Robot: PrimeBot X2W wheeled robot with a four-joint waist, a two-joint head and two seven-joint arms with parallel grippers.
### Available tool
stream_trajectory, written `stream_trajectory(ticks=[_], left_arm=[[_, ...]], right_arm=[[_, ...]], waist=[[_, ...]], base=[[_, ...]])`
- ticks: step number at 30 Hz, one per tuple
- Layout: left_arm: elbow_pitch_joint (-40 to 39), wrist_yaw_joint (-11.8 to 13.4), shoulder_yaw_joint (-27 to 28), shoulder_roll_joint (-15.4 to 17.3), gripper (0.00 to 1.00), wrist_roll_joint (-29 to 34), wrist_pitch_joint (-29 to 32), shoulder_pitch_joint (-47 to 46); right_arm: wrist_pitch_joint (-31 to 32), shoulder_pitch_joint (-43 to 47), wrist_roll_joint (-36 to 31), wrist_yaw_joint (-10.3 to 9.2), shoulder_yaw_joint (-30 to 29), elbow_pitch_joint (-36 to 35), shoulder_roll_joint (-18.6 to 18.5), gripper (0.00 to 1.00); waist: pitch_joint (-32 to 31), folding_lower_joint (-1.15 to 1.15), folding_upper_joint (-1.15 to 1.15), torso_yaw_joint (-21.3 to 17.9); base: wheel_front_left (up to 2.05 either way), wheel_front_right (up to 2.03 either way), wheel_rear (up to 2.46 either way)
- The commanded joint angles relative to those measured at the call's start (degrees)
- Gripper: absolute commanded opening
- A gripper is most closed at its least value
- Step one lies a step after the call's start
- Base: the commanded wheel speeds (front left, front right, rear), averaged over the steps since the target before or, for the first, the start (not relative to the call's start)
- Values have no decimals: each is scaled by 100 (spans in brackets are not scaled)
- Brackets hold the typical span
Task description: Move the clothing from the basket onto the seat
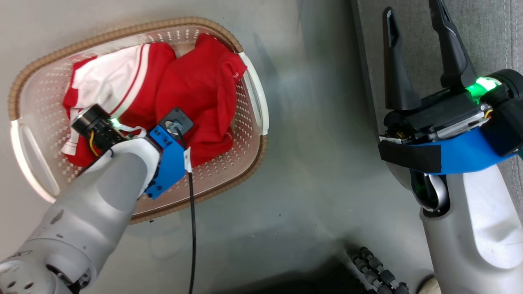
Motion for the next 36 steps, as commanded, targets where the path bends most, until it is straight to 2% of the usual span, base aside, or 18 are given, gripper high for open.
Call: stream_trajectory(ticks=[1,9,18,28,36], left_arm=[[-29,-1,-13,-38,0,-9,-41,-48],[-238,-1,-18,-273,0,-295,-721,212],[-412,-1,-12,-526,0,-826,-1658,560],[-755,-1,187,-386,0,-1455,-2012,894],[-1558,32,1139,-116,0,-1467,-2016,1178]], right_arm=[[-20,-87,-36,0,-6,24,-10,100],[-20,153,-180,0,-39,250,-11,100],[-21,666,-412,0,-113,621,-14,100],[-21,1411,-460,0,-194,953,-40,100],[-20,1985,-418,0,-211,1093,-39,100]], waist=[[-64,0,0,51],[-741,0,0,332],[-1905,0,0,722],[-3365,0,0,1004],[-4383,0,0,1124]], base=[[0,0,0],[0,0,0],[0,0,0],[0,0,0],[0,0,0]])
